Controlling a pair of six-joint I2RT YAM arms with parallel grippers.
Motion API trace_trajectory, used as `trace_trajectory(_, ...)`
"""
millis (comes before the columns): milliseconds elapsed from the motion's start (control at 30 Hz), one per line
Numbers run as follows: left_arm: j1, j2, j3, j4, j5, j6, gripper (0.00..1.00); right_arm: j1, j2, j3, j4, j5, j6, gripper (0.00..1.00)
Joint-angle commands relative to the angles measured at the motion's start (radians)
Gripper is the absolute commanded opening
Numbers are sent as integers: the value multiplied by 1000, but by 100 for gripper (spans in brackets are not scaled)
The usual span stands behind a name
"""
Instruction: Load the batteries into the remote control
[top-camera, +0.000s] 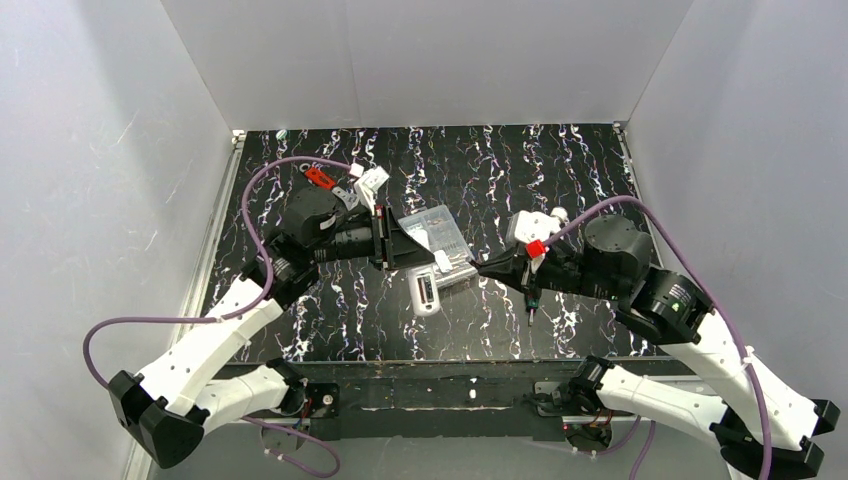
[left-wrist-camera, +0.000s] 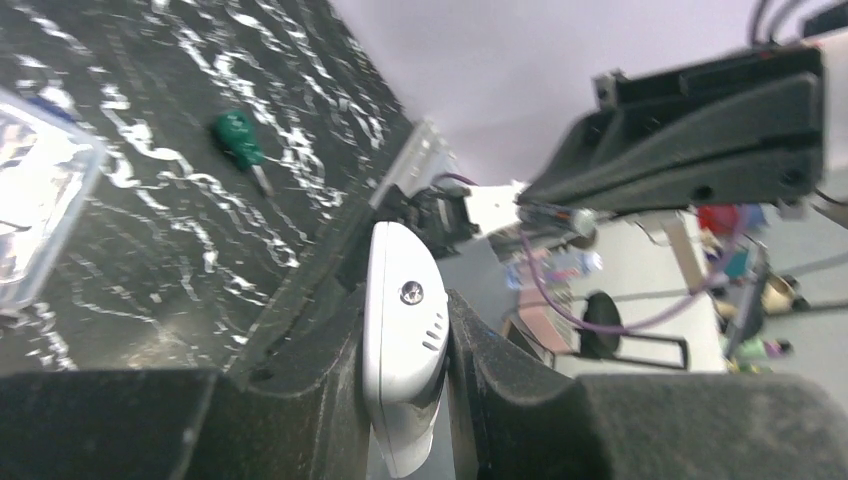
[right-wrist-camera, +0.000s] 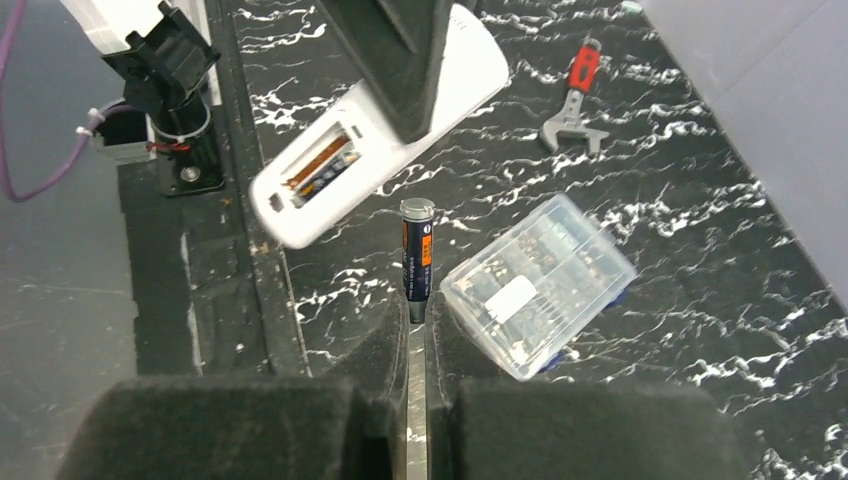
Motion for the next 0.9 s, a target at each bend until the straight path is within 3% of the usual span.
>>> trace_trajectory(0,1,-56,-36,1,-216,54,0,-1,-6,44,-23,25,173,1)
trace_trajectory(267,1,-71,-103,48,-469,7,0,4,159,241,-201,93,418,1)
trace_trajectory(633,2,-44,-120,155,-484,-104,0,69,425,432,-376,76,555,1)
trace_trajectory(867,0,-57,-161,194,-502,-196,0,73,494,499,-424,140,630,1)
